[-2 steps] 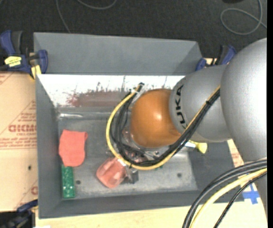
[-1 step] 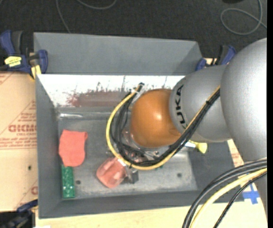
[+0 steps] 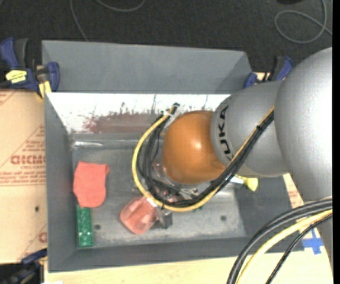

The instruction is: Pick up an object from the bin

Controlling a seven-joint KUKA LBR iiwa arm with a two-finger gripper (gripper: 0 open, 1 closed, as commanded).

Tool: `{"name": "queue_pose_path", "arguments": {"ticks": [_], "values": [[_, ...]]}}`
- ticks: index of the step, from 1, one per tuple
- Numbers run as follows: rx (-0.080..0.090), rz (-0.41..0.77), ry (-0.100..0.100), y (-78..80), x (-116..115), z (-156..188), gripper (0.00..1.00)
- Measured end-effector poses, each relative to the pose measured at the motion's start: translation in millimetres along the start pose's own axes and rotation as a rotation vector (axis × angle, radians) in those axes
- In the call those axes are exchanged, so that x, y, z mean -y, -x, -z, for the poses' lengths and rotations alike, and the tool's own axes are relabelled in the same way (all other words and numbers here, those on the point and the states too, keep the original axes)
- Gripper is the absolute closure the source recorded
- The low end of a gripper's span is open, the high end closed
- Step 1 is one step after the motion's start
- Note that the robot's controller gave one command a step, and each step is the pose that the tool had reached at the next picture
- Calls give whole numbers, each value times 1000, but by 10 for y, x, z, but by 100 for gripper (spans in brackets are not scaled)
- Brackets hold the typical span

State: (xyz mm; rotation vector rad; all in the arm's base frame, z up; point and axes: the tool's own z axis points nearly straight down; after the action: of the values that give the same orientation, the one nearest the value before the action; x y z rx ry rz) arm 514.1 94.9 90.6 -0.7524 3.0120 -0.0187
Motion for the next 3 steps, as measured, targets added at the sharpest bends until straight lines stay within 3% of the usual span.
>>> {"name": "queue_pose_path", "arguments": {"ticks": [3], "values": [[0, 0, 0, 0, 0, -1, 100]]}}
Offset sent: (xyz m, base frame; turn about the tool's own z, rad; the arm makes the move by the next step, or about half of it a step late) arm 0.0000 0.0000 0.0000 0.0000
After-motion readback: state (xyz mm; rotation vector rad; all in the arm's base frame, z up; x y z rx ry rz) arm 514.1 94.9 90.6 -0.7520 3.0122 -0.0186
